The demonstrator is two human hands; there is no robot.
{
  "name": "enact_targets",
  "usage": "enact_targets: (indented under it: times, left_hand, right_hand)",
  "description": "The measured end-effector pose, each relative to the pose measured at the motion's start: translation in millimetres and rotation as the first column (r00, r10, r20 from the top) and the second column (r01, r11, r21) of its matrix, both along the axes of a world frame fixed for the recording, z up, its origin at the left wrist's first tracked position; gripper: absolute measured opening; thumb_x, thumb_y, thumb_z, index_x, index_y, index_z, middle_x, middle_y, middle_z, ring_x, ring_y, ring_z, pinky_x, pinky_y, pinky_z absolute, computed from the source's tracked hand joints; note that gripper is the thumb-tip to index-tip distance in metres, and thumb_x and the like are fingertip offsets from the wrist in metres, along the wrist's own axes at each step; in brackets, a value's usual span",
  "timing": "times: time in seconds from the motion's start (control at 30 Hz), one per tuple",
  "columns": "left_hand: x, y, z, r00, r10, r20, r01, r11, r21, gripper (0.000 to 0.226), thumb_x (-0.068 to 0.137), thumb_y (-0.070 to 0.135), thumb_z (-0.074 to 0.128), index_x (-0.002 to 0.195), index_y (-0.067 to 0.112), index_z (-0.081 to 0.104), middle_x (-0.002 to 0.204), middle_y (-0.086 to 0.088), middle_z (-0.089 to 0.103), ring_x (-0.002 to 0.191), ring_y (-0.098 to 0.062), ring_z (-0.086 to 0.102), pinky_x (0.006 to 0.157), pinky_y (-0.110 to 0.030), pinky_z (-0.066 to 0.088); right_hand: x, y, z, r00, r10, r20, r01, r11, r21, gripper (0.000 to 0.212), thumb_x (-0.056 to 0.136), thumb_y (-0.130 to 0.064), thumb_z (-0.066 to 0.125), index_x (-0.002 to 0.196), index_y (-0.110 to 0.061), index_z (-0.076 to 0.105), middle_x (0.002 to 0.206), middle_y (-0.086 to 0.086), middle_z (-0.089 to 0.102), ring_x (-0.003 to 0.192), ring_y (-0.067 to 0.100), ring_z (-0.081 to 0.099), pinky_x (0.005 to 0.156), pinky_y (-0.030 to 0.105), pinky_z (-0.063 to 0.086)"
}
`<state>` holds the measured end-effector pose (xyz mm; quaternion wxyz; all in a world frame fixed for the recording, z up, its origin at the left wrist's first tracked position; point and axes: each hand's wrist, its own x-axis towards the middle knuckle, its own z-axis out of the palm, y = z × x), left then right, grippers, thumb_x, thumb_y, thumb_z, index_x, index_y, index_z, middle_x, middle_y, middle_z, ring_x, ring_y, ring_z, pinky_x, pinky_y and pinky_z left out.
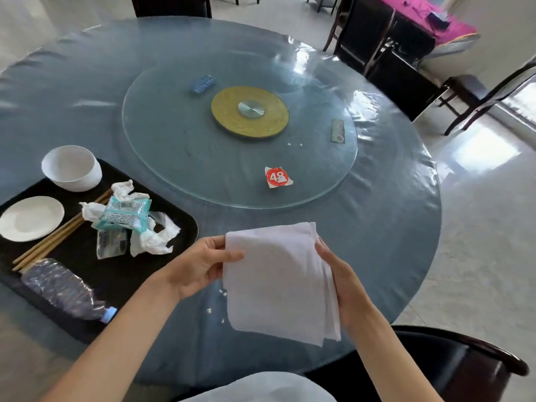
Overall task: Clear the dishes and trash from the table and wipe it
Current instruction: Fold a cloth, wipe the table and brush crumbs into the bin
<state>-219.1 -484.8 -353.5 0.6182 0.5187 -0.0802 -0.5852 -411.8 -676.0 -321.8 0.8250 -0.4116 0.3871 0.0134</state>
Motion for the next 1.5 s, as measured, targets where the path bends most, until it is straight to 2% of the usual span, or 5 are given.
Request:
enact_targets:
  times: [0.4, 0.8, 1.0, 1.17, 1.5]
  left_hand:
    - [4.6, 12.3, 21.6, 0.942, -0.159, 0.296, 0.127, 0.984, 0.126, 0.044, 0.097, 0.017, 0.066, 0.135, 0.037, 0.056, 0.12, -0.007, 0.075, 0.11, -0.029, 0.072, 0.095, -0.056, 0.056]
    - [32.0, -32.2, 58.5, 0.969, 0.119, 0.214, -0.087, 0.984, -0.153, 0.008, 0.069, 0.012, 0.078, 0.073, 0.016, 0.082, 0.08, -0.007, 0.076, 0.07, -0.021, 0.071, 0.057, -0.024, 0.057]
    - [44.7, -39.3, 69.7, 0.988, -0.027, 0.155, 0.052, 0.986, -0.157, 0.044, 0.083, 0.025, 0.049, 0.112, 0.008, 0.077, 0.124, -0.019, 0.07, 0.107, -0.031, 0.068, 0.084, -0.033, 0.059]
    - [38.4, -59.9, 69.4, 0.788, -0.154, 0.596, 0.156, 0.987, 0.049, 0.06, 0.084, 0.004, 0.08, 0.131, 0.036, 0.061, 0.102, -0.007, 0.074, 0.094, -0.02, 0.07, 0.083, -0.032, 0.057]
    - [55.7, -110.2, 49.4, 0.71, -0.17, 0.684, 0.162, 0.984, 0.077, 0.015, 0.088, 0.004, 0.074, 0.093, 0.018, 0.073, 0.089, 0.001, 0.074, 0.084, -0.009, 0.065, 0.078, -0.02, 0.047]
  right_hand:
    - [2.8, -4.0, -11.1, 0.989, 0.148, 0.013, -0.145, 0.979, -0.143, 0.046, 0.092, -0.017, 0.07, 0.136, -0.027, 0.06, 0.125, 0.009, 0.073, 0.112, 0.029, 0.071, 0.089, 0.046, 0.06]
    - [9.7, -75.1, 46.5, 0.806, 0.542, 0.239, -0.263, 0.689, -0.675, 0.076, 0.083, 0.037, 0.034, 0.099, -0.019, 0.082, 0.108, 0.0, 0.074, 0.098, 0.02, 0.071, 0.078, 0.025, 0.053]
    - [7.5, -102.3, 45.2, 0.844, 0.427, 0.324, -0.247, 0.846, -0.472, 0.031, 0.086, -0.02, 0.052, 0.104, -0.012, 0.076, 0.106, 0.006, 0.068, 0.093, 0.023, 0.065, 0.076, 0.028, 0.053]
    - [19.3, -108.3, 22.0, 0.855, 0.511, 0.087, -0.329, 0.666, -0.669, 0.056, 0.084, -0.021, 0.086, 0.132, -0.038, 0.061, 0.104, 0.001, 0.071, 0.083, 0.02, 0.07, 0.077, 0.031, 0.056]
    - [84.4, -102.4, -15.7, 0.67, 0.733, -0.113, -0.518, 0.353, -0.779, 0.059, 0.094, -0.016, 0.075, 0.145, -0.037, 0.054, 0.118, -0.02, 0.068, 0.104, 0.005, 0.065, 0.089, 0.027, 0.052]
